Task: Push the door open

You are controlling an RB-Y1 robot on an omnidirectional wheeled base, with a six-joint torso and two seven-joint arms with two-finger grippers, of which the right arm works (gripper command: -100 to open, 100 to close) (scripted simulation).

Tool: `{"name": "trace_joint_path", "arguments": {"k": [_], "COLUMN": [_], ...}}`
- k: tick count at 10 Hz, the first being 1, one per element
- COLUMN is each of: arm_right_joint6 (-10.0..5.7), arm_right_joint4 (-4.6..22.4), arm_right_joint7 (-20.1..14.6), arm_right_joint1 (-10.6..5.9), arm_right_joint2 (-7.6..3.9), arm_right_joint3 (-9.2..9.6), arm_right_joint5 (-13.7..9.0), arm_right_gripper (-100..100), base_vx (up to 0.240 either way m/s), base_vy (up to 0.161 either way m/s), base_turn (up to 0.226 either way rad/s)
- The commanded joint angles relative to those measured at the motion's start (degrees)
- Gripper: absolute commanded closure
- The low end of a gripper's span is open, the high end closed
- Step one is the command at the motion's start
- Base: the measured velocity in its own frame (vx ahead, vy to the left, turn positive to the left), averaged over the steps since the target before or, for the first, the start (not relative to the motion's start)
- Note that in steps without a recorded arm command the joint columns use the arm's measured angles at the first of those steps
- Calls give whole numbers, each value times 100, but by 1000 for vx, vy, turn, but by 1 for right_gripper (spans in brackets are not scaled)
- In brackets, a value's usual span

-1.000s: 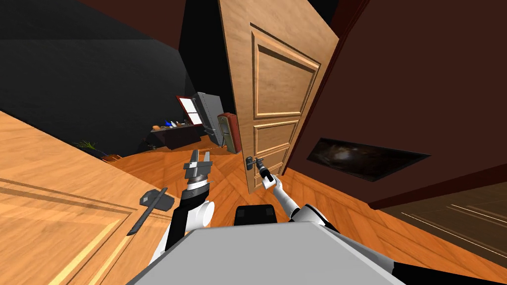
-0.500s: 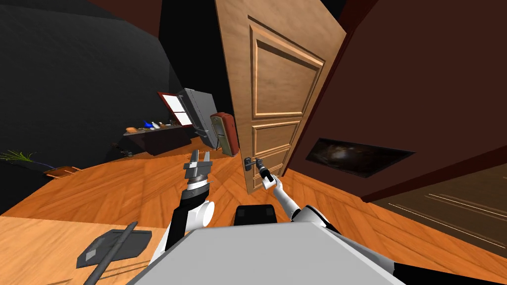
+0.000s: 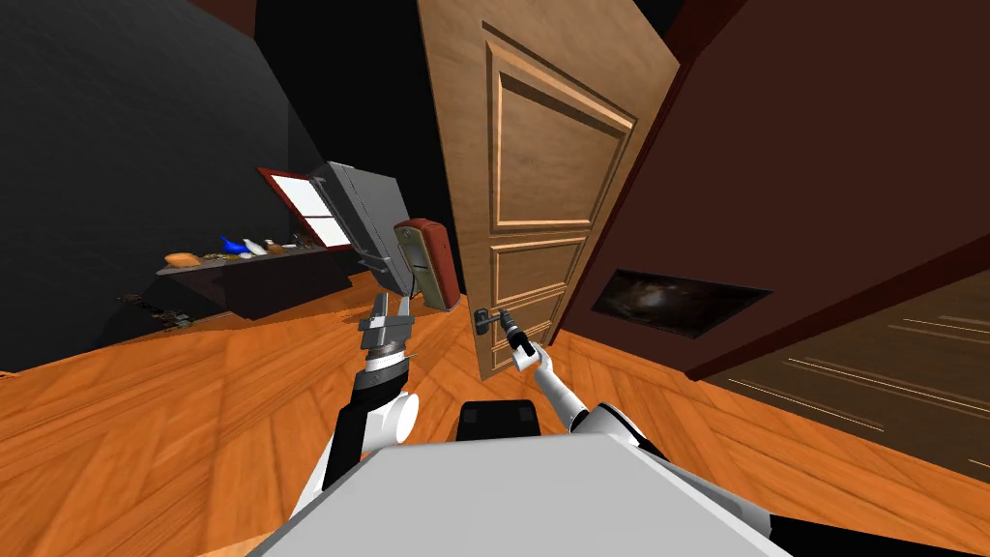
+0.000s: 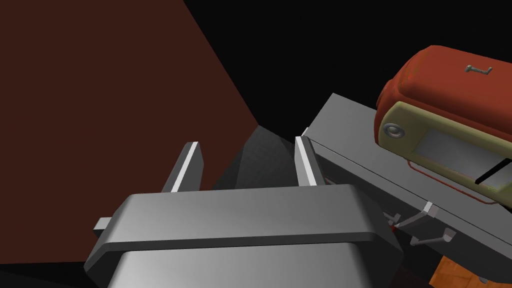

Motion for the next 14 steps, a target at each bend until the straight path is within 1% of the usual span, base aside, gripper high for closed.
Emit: {"name": "trace_joint_path", "arguments": {"k": [1,3,6,9,14], "arm_right_joint6": [-61,-53,-32,-10,17], "arm_right_joint4": [49,26,-33,-98,-174], "arm_right_joint7": [36,74,169,276,400], "arm_right_joint1": [-31,-11,37,92,156], "arm_right_joint2": [-99,-91,-43,50,233], "arm_right_joint3": [-79,-65,-32,7,51], "arm_right_joint5": [-53,-78,-139,-208,-289], "arm_right_gripper": [100,100,100,100,100], "base_vx": [127,90,111,140,101], "base_vy": [90,98,162,200,178], "base_turn": [-201,-159,-220,-259,-167]}}
